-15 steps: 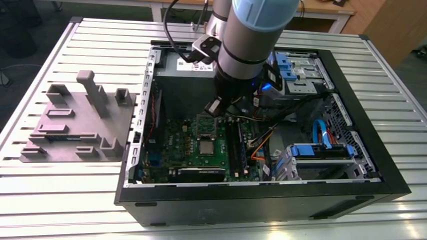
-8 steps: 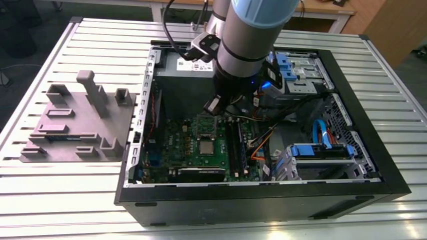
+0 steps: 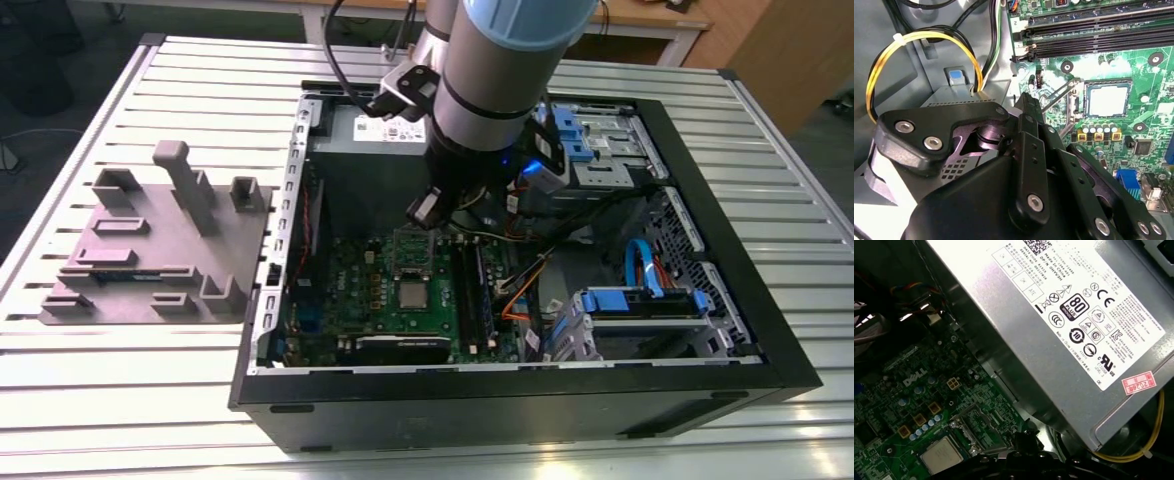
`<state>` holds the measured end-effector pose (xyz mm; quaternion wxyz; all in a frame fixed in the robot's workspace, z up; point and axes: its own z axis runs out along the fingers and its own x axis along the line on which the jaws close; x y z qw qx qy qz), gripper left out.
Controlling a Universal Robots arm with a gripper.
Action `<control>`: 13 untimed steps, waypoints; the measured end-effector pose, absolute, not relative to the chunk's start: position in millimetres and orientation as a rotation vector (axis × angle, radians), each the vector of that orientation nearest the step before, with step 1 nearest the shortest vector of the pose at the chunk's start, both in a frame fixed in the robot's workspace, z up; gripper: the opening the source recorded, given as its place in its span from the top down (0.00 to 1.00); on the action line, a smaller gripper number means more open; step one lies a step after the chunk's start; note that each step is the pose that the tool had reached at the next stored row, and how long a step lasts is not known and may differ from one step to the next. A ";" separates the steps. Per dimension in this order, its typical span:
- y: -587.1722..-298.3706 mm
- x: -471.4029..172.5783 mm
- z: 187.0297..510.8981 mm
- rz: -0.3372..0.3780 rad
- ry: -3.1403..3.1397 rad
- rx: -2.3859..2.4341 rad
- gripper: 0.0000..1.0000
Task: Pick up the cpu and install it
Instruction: 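Close the cpu cover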
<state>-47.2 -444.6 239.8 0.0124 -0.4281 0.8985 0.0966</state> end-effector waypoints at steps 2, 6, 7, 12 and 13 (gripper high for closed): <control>-444.6 -47.4 240.6 0.301 2.800 -1.334 0.90; -444.6 -47.6 241.2 0.301 2.801 -1.334 0.90; -444.7 -47.6 241.2 0.300 2.801 -1.335 0.90; -446.0 -48.4 241.1 0.273 2.808 -1.346 0.90; -446.4 -48.6 241.1 0.264 2.810 -1.350 0.90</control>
